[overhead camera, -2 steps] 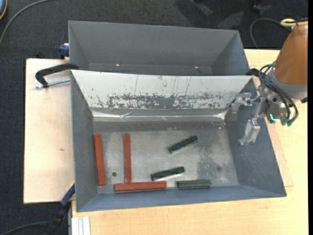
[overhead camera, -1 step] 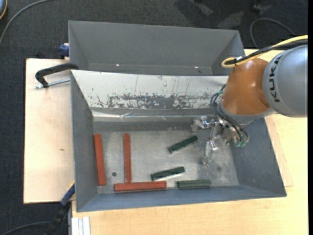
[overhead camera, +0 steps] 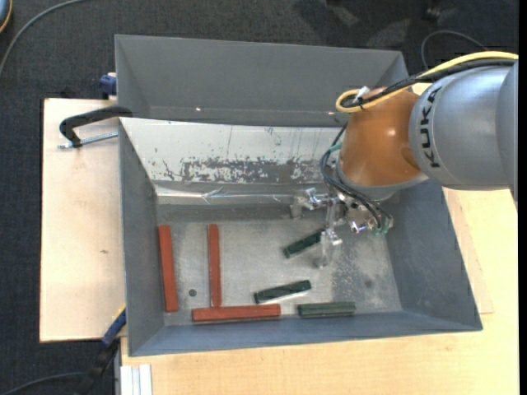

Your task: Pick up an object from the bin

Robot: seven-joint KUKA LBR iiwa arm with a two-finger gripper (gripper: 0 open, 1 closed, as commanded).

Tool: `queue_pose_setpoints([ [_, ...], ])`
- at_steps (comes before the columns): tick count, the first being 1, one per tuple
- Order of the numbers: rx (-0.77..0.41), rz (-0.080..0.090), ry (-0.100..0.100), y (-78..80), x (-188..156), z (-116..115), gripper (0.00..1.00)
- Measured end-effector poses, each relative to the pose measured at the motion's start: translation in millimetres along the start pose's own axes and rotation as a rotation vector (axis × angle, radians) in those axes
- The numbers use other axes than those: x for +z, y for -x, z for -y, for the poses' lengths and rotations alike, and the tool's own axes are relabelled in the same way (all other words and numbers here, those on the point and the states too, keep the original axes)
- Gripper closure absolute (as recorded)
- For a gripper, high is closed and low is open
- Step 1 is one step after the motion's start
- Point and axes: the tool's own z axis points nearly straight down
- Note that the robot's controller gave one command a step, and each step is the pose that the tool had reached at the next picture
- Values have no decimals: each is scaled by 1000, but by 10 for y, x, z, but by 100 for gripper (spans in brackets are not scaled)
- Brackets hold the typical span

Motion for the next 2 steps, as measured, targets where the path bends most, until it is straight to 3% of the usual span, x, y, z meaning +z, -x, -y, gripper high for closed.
queue_pose_setpoints([
  [1, 1, -1, -2, -7, 1, 16, 100],
  [2, 96, 8, -2, 163, -1316, -372, 100],
])
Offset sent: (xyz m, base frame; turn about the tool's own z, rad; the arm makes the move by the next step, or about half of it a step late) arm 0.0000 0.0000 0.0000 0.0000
